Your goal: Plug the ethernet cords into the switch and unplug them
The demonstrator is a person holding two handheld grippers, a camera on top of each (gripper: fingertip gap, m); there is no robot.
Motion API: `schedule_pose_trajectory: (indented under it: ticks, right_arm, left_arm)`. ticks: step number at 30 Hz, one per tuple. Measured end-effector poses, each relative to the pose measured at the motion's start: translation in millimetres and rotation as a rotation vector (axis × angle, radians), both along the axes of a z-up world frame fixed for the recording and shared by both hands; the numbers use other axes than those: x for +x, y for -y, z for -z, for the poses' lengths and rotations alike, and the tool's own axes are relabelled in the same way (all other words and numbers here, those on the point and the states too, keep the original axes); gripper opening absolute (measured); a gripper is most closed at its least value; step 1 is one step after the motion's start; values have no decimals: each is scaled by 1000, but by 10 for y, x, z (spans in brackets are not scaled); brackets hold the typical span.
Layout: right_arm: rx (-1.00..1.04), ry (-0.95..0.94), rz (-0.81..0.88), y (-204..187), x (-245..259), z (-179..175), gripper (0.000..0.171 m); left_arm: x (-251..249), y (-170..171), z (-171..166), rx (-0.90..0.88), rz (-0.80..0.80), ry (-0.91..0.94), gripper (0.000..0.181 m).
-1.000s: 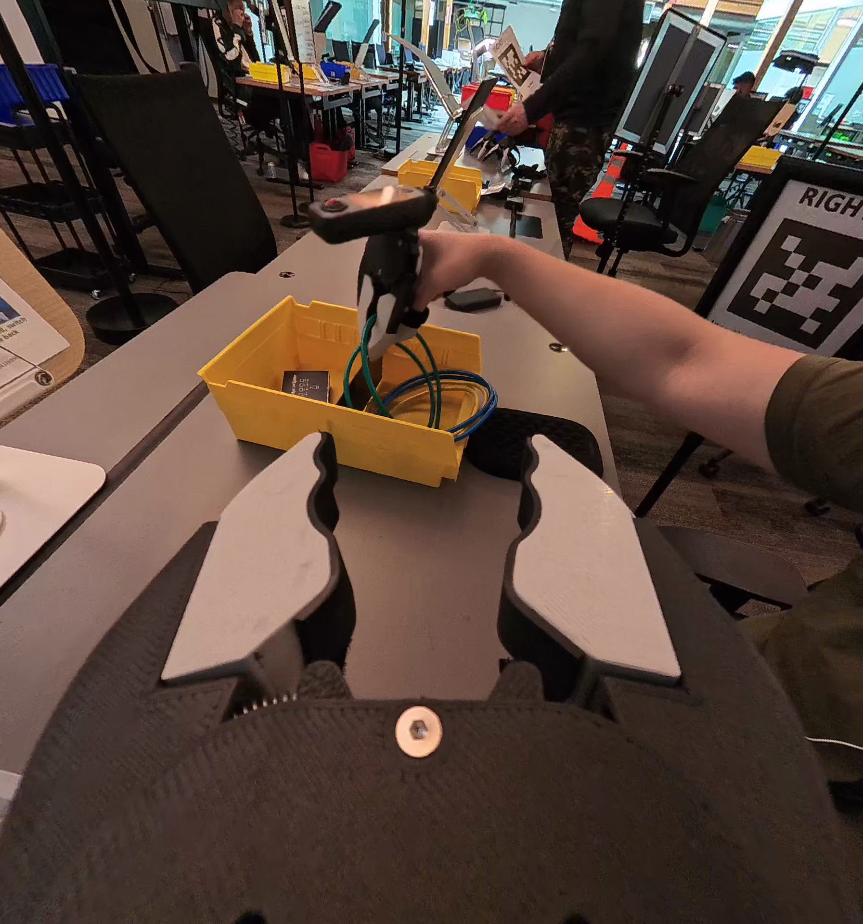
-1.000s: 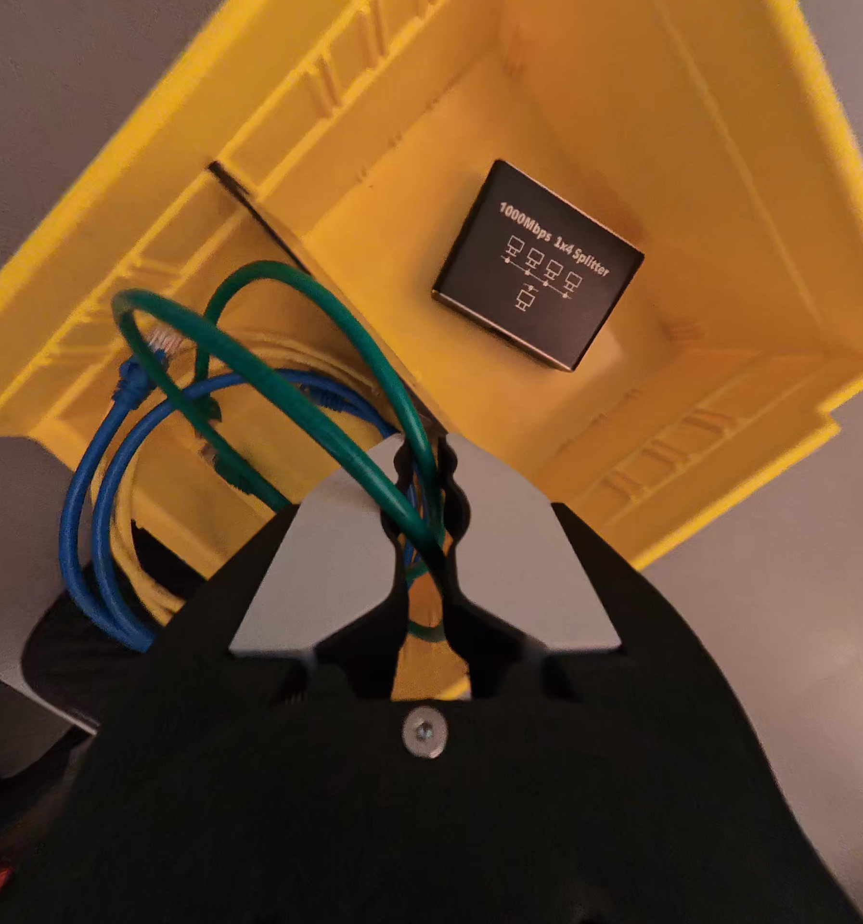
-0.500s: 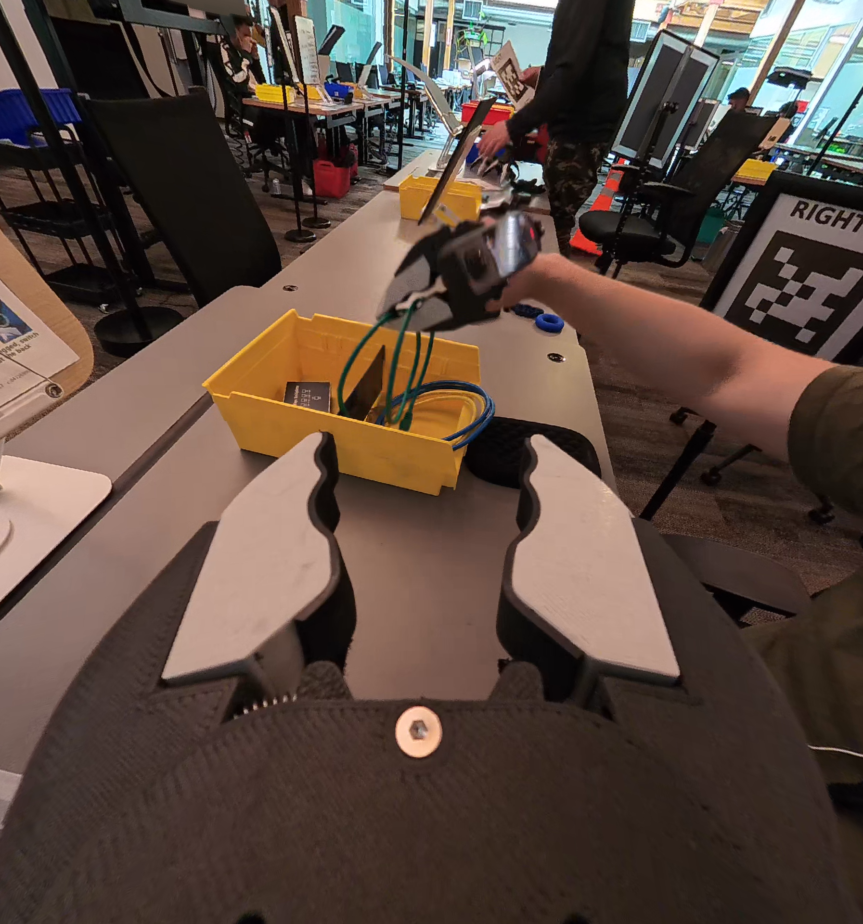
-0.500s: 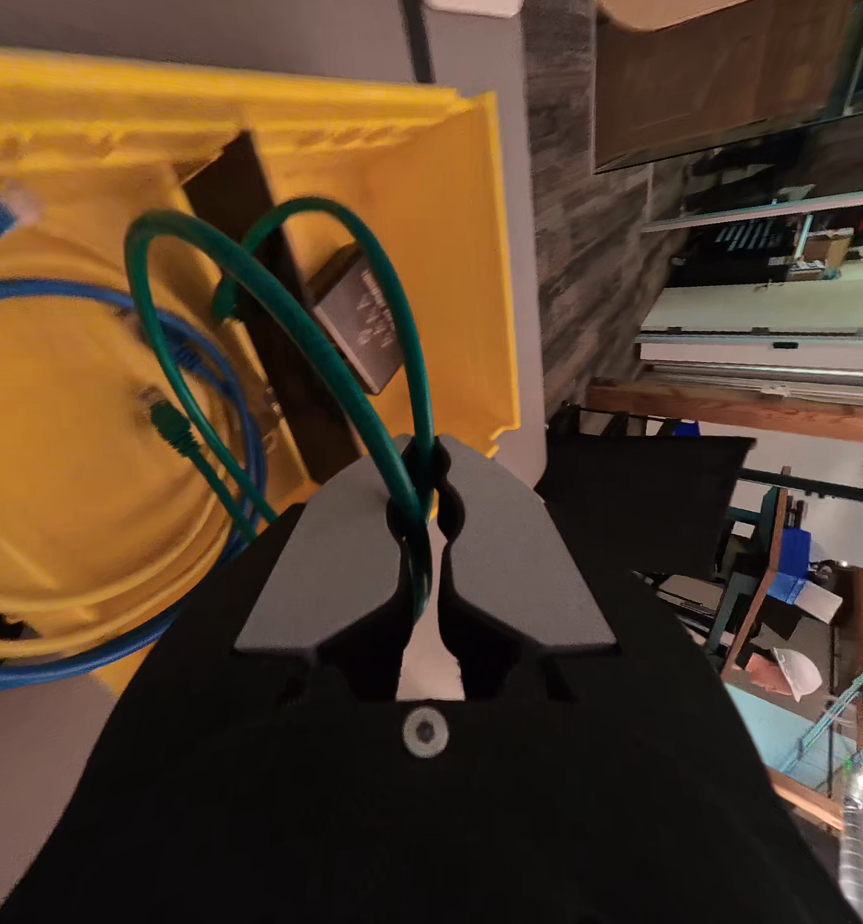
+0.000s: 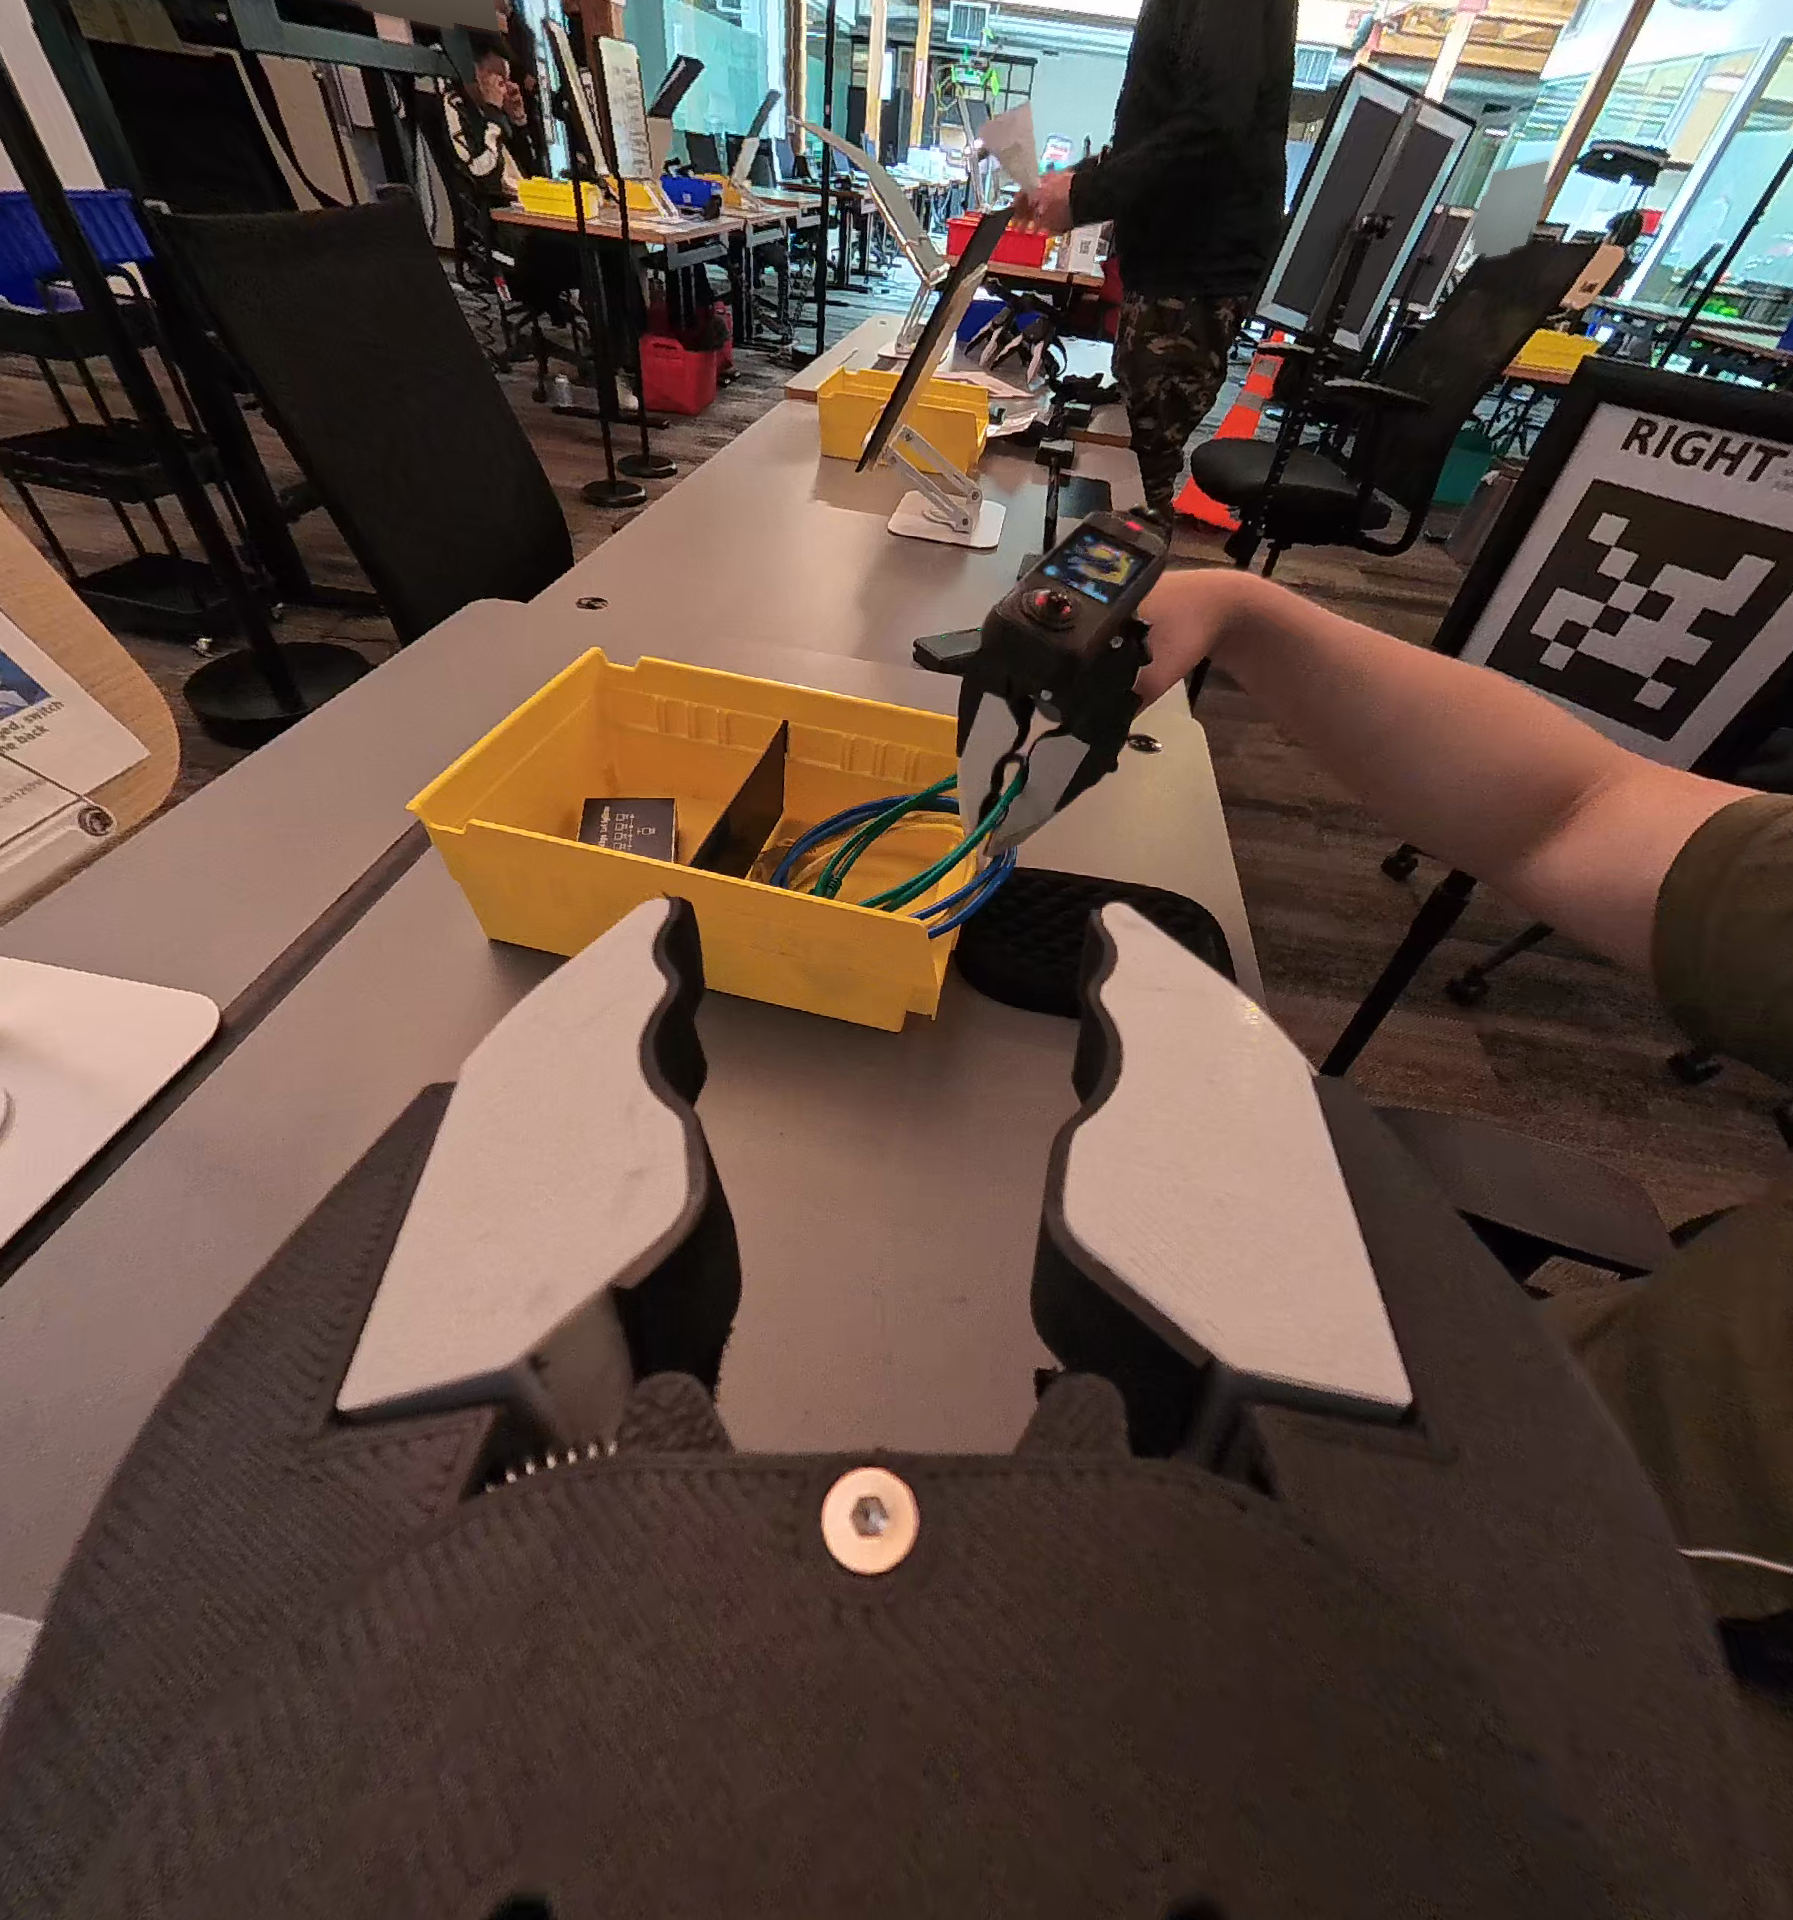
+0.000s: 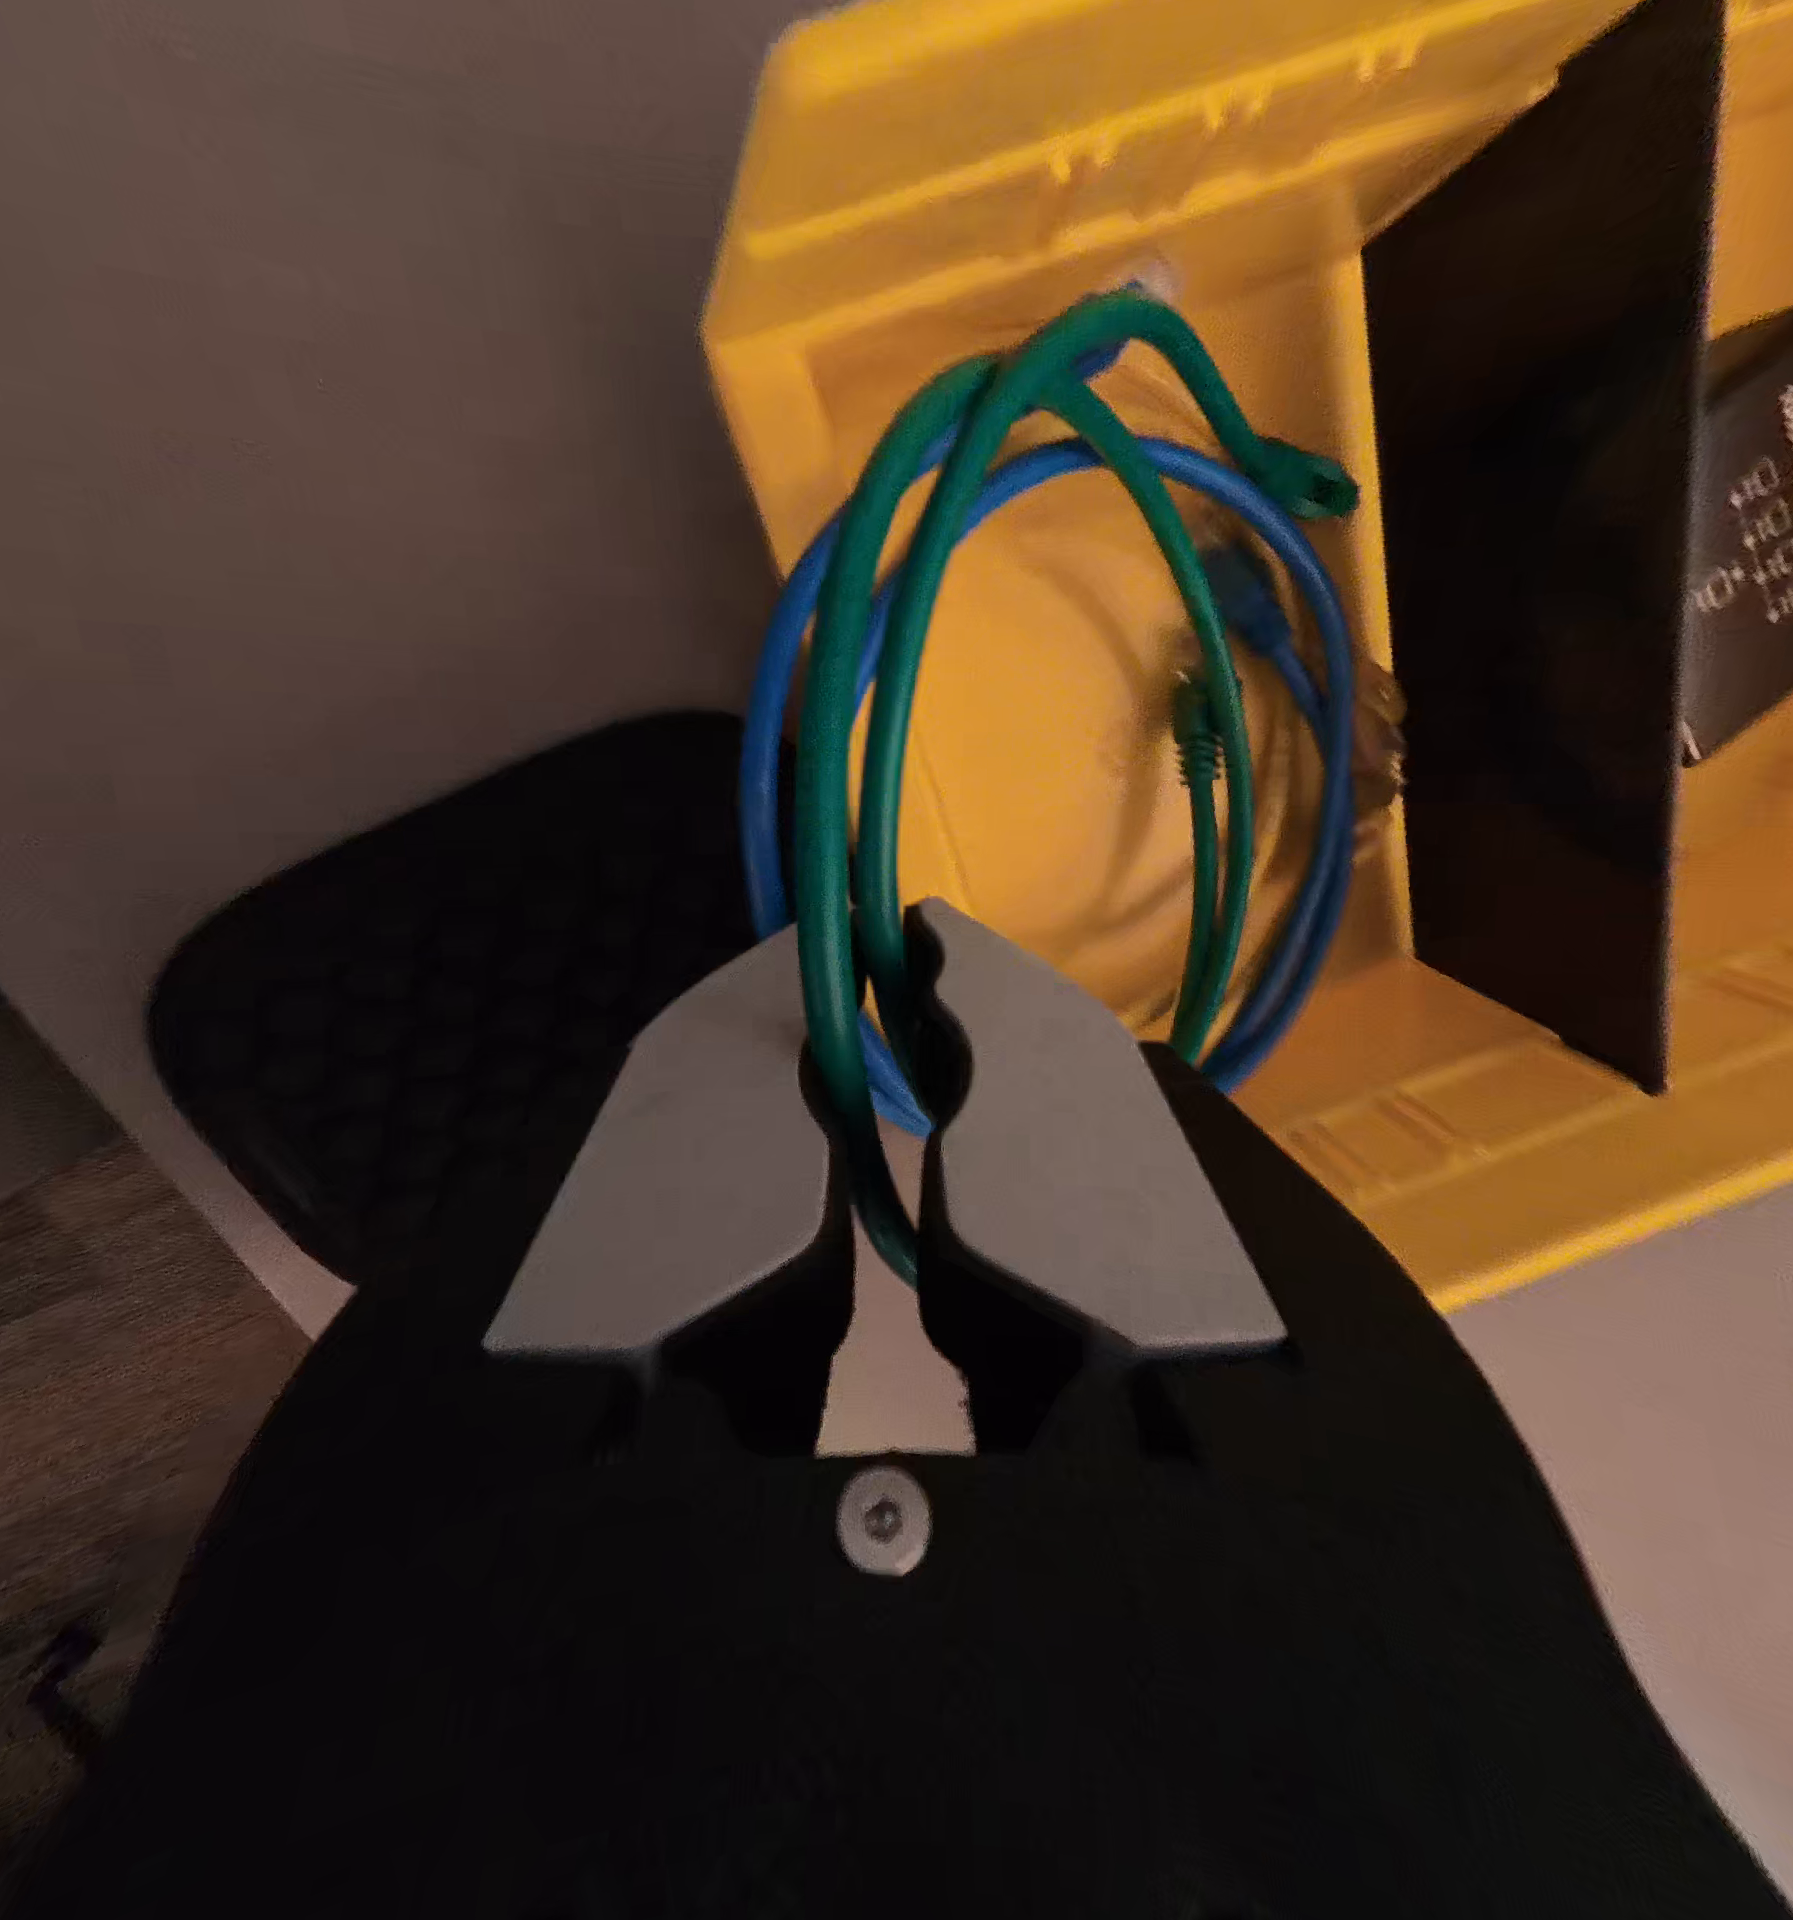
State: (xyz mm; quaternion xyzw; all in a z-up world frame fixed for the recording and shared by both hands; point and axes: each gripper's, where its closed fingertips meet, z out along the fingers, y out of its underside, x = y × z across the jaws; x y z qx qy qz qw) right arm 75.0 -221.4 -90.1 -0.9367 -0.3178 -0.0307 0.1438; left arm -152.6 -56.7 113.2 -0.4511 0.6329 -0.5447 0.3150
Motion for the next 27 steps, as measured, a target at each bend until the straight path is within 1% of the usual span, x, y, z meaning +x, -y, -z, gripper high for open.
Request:
schedule_pose_trajectory:
  ticks: [3, 5, 6, 7, 8, 10, 11, 14, 16, 18, 20, 23, 25, 27]
  right_arm:
    - [17, -62, 6, -99, -38, 28, 6]
    - [-21, -106, 18, -112, -60, 76, 4]
    - [-29, -151, 21, -121, -102, 68, 3]
    - [-20, -198, 32, -147, -139, 42, 4]
    - [-18, -243, 51, -161, -168, 6, 9]
    - [-27, -328, 76, -129, -221, -102, 29]
    - [-19, -360, 87, -108, -231, -166, 34]
    - [86, -393, 108, -63, -187, -375, 37]
    - [168, -377, 132, -20, -116, -475, 37]
    - [212, -376, 149, 35, -93, -495, 30]
    - [208, -360, 162, 64, -92, -395, 25]
    - [166, -209, 188, 78, 27, -173, 16]
    - [175, -160, 158, 32, 5, -120, 12]
    - [182, -114, 148, -51, 12, -97, 11]
  left_arm:
    - [-3, 27, 3, 9, 5, -1, 70]
    - [5, 23, 8, 3, 2, -4, 69]
    - [14, 14, 11, -7, -5, -7, 69]
    - [21, 7, 16, -18, -8, -11, 69]
    - [22, 10, 22, -26, -4, -17, 69]
    - [13, 8, 24, -25, -1, -21, 69]
    - [4, -1, 13, -22, -5, -18, 69]
    - [-43, -12, -43, -25, -4, -1, 69]
    - [-73, -31, -77, -25, -8, 10, 69]
    - [-102, -50, -116, -28, -10, 24, 69]
    - [-122, -61, -143, -33, -11, 33, 69]
    - [-134, -72, -151, -33, -14, 36, 68]
    - [-134, -68, -149, -32, -14, 35, 68]
    - [-127, -60, -140, -29, -12, 32, 68]
